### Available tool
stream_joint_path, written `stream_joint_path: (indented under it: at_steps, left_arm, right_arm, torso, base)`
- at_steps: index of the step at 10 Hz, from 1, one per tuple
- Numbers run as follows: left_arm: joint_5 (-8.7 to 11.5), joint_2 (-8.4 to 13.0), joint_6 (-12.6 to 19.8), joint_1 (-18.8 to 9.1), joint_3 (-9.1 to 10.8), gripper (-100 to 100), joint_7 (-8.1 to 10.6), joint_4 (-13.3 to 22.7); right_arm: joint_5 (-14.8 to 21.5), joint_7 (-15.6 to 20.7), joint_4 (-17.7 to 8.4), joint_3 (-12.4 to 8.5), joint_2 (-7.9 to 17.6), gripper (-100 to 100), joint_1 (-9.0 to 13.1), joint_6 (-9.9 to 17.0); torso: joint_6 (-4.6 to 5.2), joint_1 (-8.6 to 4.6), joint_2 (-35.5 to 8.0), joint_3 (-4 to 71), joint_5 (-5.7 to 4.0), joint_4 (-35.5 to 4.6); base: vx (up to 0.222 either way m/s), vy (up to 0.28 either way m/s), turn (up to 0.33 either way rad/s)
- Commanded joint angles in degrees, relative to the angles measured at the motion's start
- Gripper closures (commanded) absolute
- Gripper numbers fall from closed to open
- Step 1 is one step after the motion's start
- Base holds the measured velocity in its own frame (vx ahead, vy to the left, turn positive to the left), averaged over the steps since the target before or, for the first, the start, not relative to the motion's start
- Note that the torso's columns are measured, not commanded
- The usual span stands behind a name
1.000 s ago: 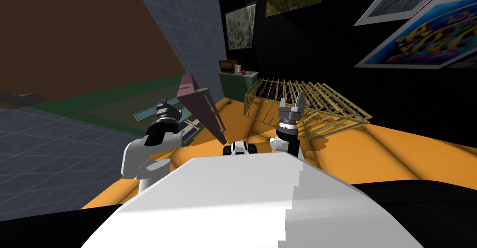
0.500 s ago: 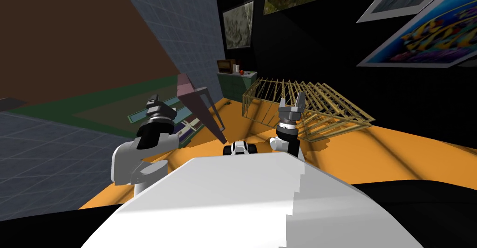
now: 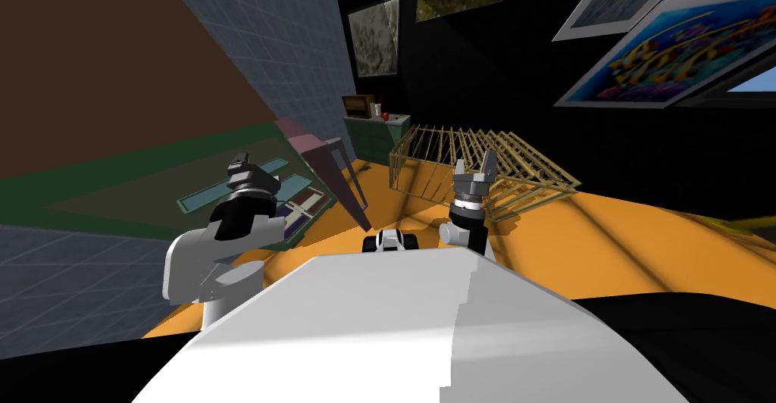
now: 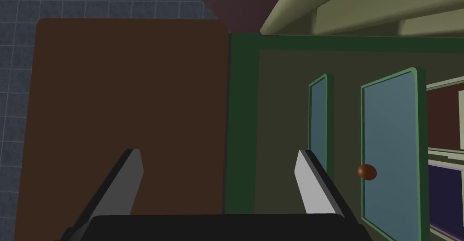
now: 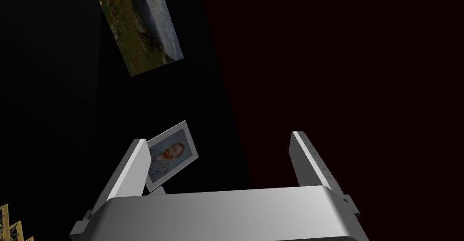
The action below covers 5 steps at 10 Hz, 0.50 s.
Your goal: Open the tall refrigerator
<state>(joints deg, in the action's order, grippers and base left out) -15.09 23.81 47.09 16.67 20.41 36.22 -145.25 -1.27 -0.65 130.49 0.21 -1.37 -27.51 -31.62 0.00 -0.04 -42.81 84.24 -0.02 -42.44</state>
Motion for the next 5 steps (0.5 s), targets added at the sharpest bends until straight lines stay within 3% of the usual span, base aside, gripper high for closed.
stream_joint_path:
  at_steps: [1, 2, 3, 4, 5]
  left_arm:
    - [-0.77, 4.05, 4.08, -0.19, 1.69, -100, 4.05, 1.67]
    - [-0.77, 4.87, 4.20, -0.19, 1.69, -100, 4.10, 1.67]
    - [-1.26, 6.99, 6.38, -0.35, 2.75, -100, 6.33, 2.91]
    - [-1.26, 7.58, 6.38, -0.35, 2.75, -100, 6.33, 2.91]
    - [-1.75, 9.87, 8.56, -0.51, 3.81, -100, 8.57, 4.14]
  right_arm:
    - [0.00, 0.00, 0.00, 0.00, 0.00, 0, -0.01, 0.00]
    - [0.00, 0.00, 0.00, 0.00, 0.00, 0, 0.00, 0.00]
    - [0.00, 0.00, 0.00, -0.01, 0.00, 0, -0.02, 0.00]
    - [0.00, 0.00, 0.00, 0.00, 0.00, 0, -0.01, 0.00]
    - [0.00, 0.00, 0.00, -0.01, 0.00, 0, -0.02, 0.00]
  torso:
    - [-0.04, 0.00, 0.20, 0.10, 0.01, 0.04]
    - [0.02, 0.01, 0.42, 0.26, 0.01, 0.12]
    - [-0.05, 0.03, 0.66, 0.40, 0.02, 0.19]
    - [0.02, 0.04, 0.71, 0.45, 0.02, 0.21]
    - [-0.02, 0.07, 0.71, 0.44, 0.03, 0.20]
  base:
    - [-0.133, 0.004, -0.307]
    - [-0.102, 0.001, -0.137]
    - [-0.091, -0.007, -0.239]
    - [-0.073, 0.002, -0.151]
    - [-0.081, -0.002, -0.350]
